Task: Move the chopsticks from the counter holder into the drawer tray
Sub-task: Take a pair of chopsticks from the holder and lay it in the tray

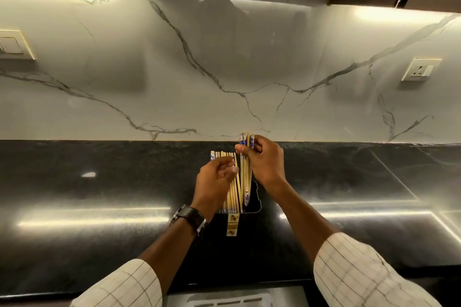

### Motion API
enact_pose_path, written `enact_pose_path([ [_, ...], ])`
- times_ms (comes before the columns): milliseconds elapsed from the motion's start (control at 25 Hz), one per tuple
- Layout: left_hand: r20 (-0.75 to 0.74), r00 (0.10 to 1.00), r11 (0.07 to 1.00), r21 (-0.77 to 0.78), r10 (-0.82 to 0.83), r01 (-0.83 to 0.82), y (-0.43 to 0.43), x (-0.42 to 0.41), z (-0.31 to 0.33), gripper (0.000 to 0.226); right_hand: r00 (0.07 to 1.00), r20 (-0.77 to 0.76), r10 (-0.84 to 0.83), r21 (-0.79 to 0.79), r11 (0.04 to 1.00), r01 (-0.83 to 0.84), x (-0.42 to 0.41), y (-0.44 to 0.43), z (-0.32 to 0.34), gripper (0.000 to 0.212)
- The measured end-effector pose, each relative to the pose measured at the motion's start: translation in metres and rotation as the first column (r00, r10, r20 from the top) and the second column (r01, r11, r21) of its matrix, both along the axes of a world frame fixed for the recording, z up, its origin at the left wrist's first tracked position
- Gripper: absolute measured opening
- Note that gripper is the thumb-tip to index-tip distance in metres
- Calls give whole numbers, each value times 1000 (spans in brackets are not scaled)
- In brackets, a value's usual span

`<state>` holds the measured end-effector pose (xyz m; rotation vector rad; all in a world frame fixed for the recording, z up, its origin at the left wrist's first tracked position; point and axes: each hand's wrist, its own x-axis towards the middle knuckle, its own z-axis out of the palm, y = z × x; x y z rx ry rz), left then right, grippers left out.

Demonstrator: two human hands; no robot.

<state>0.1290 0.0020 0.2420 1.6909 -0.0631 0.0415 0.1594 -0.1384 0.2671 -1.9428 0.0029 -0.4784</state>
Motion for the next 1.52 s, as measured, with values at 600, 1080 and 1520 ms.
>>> enact_pose_path([
  [600, 38, 889, 890, -3, -456, 456, -17, -43, -2, 23, 899, -281, 337, 248, 930, -271, -74, -67, 67, 27],
  [1080, -70, 974, 969, -143, -214, 202, 8, -72, -23, 25, 976, 171, -138, 825, 562, -65, -118, -96, 67, 7],
  [1520, -380, 923, 621, -739, -64, -261, -20, -88, -4, 28, 919, -353, -175, 735, 557, 387, -208, 38, -84, 14],
])
